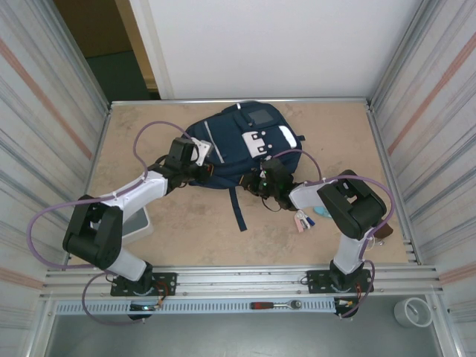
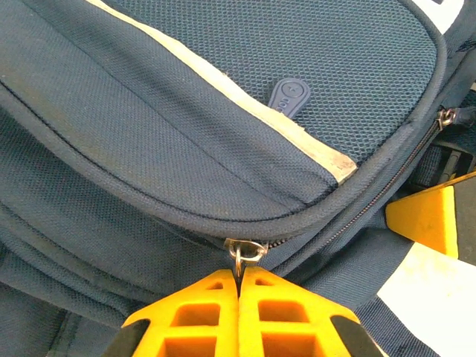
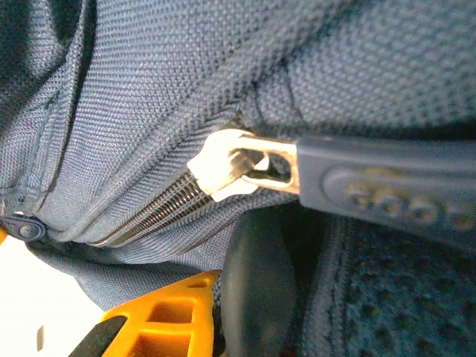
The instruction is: Pack books, pencil case, and school supplies into a backpack
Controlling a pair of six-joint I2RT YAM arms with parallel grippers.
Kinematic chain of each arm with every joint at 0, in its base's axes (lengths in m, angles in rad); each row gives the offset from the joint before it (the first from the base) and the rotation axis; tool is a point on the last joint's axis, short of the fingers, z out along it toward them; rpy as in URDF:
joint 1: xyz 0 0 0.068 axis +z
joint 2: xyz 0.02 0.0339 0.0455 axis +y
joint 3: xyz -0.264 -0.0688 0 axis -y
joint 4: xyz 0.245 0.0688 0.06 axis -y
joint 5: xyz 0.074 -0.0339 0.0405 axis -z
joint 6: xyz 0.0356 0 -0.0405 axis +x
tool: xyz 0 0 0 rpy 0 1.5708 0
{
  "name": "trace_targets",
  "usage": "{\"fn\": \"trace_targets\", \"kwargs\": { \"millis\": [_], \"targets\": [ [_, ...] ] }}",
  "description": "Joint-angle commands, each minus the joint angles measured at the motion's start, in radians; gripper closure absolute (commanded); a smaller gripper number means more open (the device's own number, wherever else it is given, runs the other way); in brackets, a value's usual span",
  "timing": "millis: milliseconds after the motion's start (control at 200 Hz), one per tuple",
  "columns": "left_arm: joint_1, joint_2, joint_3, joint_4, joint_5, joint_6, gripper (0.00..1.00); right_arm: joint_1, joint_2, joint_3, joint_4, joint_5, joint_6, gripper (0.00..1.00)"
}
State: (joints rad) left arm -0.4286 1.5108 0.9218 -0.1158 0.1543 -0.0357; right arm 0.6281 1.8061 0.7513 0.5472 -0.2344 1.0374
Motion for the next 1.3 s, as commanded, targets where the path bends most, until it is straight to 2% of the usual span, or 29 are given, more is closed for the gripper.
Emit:
{"fn": "trace_targets", "kwargs": {
  "millis": [0, 245, 436, 576, 691, 777, 862, 982, 1077, 1298],
  "targets": [
    [0.009, -0.007, 0.025, -0.028, -0.097, 0.026, 1.0, -0.015, -0.022, 0.0, -0.083, 0.071, -0.058, 1.0],
    [0.01, -0.008, 0.029, -0.077, -0.318, 0.04, 1.0, -0.04, -0.107, -0.003, -0.224, 0.122, -0.168, 1.0],
    [0.008, -0.025, 0.028, -0.13, -0.345, 0.046, 1.0, -0.101, -0.181, 0.03, -0.404, 0.141, -0.303, 1.0],
    [-0.007, -0.066, 0.002, -0.128, -0.275, 0.029, 1.0, -0.149, -0.209, 0.06, -0.481, 0.097, -0.379, 1.0],
    [-0.031, -0.116, -0.033, -0.047, -0.091, -0.005, 1.0, -0.148, -0.222, 0.057, -0.465, 0.058, -0.386, 1.0],
    [-0.082, -0.13, -0.041, 0.013, -0.007, -0.032, 0.84, -0.143, -0.222, 0.058, -0.453, 0.048, -0.381, 1.0],
    [-0.125, -0.115, -0.029, 0.053, 0.017, -0.063, 0.72, -0.14, -0.217, 0.062, -0.449, 0.049, -0.379, 1.0],
    [-0.137, -0.056, 0.008, 0.057, 0.023, -0.104, 0.65, -0.139, -0.217, 0.063, -0.446, 0.044, -0.378, 1.0],
    [-0.138, -0.005, 0.04, 0.029, 0.02, -0.105, 0.62, -0.14, -0.227, 0.06, -0.45, 0.047, -0.382, 1.0],
    [-0.137, 0.047, 0.032, 0.08, 0.098, -0.131, 0.61, -0.146, -0.237, 0.062, -0.458, 0.049, -0.387, 1.0]
  ]
}}
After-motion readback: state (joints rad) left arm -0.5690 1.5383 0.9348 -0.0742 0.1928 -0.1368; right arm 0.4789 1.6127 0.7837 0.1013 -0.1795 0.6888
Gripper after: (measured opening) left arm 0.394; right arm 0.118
